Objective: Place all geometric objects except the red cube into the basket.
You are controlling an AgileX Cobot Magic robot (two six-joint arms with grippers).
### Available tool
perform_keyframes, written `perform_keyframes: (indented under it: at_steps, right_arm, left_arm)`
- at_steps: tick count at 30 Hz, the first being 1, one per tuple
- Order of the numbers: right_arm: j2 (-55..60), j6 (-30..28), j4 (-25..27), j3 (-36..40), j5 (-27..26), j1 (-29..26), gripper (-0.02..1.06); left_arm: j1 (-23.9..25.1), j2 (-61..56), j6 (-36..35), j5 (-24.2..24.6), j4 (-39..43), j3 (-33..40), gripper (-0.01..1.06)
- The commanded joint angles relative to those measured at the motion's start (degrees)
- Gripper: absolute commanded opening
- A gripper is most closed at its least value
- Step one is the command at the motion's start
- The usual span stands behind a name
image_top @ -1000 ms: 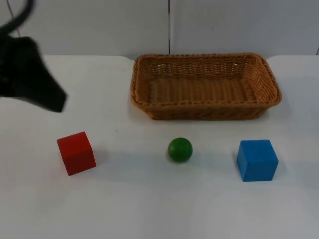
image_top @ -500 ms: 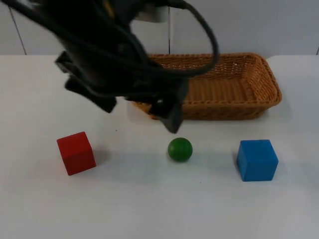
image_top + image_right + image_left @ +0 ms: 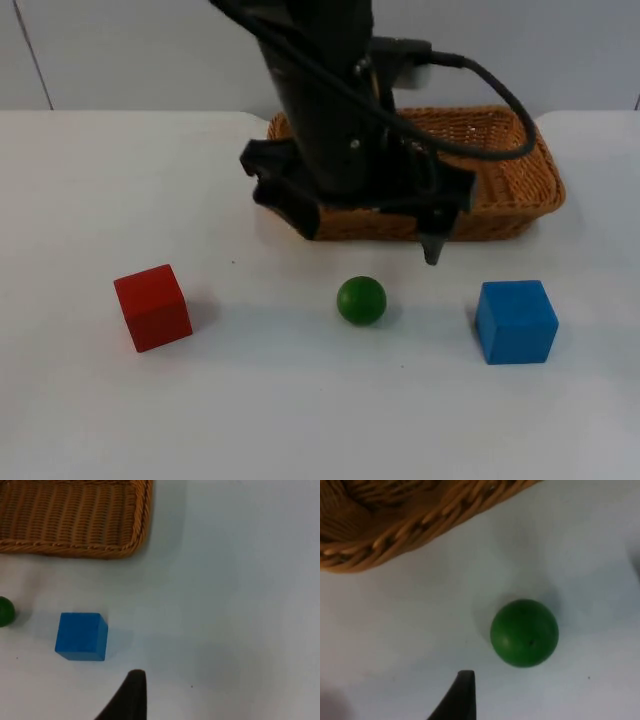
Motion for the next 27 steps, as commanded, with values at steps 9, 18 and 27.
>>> perform_keyframes:
  at_steps: [9,18,27]
  right_arm:
    - [-0.2,-0.7,-0.4,0.1,-0.6,-0.3,1.05]
    - [-0.2,-0.7,0.2,0.1,-0.6,-0.3,1.05]
    - [-0.2,-0.7,0.3,0.1,-0.6,-0.3,1.05]
  left_arm:
    - [-0.3,8.3,-5.7,-2.9,1.5,-1.5,0.98]
    - [-0.2,11.7,-7.9,-8.7,2.1,-1.6,0.98]
    - [-0.2,14.1,-7.9,-9.3,2.4,-1.6,0.86]
